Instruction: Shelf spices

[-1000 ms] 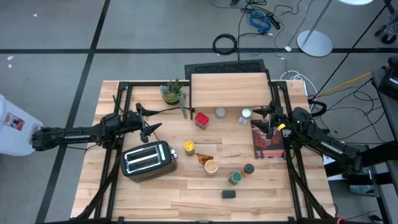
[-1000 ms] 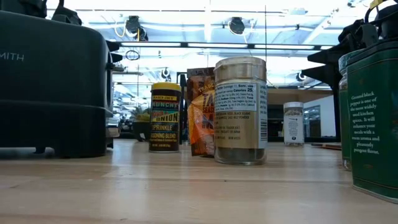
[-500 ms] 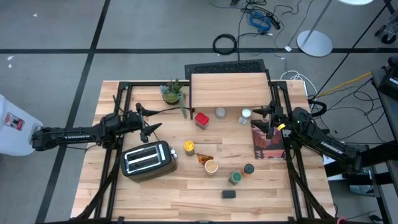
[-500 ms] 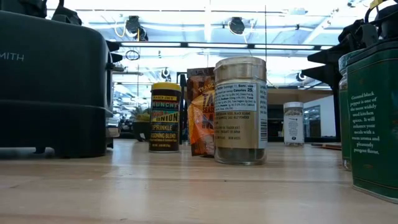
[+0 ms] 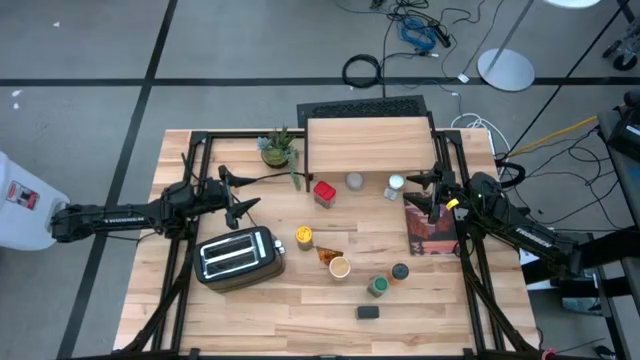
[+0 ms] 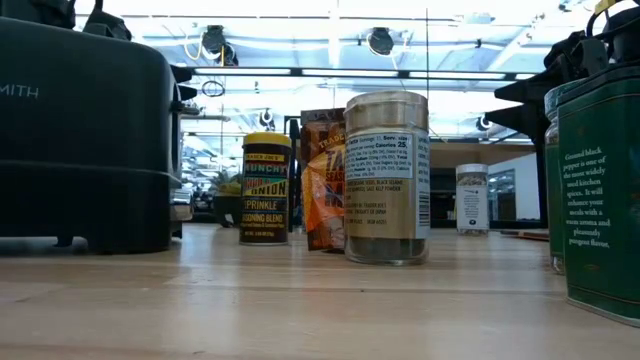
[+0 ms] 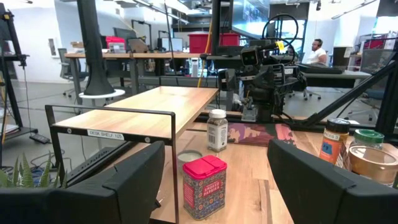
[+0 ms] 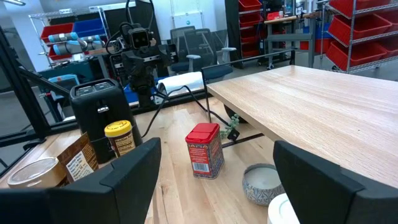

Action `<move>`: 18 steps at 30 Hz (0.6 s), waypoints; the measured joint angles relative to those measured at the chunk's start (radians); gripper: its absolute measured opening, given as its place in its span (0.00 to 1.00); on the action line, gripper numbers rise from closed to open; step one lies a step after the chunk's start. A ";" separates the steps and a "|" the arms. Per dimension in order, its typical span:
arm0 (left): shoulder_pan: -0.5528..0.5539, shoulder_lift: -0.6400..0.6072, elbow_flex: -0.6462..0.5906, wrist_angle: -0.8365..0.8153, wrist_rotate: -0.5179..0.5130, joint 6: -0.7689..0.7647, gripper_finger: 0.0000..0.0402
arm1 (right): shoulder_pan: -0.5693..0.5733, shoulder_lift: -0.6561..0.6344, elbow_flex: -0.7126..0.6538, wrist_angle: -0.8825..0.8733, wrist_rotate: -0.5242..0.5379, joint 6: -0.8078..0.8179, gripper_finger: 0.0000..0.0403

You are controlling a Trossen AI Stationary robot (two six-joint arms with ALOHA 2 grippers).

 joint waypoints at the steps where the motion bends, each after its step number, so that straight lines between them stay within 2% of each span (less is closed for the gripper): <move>1: 0.000 0.000 0.000 0.000 0.000 0.000 0.73 | 0.000 0.000 0.000 0.000 0.000 0.000 0.74; 13: 0.000 0.000 0.000 0.000 0.000 0.000 0.73 | 0.000 0.000 0.000 0.011 0.000 0.000 0.74; 18: 0.000 0.000 0.000 0.000 0.000 0.000 0.73 | 0.000 0.000 0.000 0.083 0.001 0.010 0.74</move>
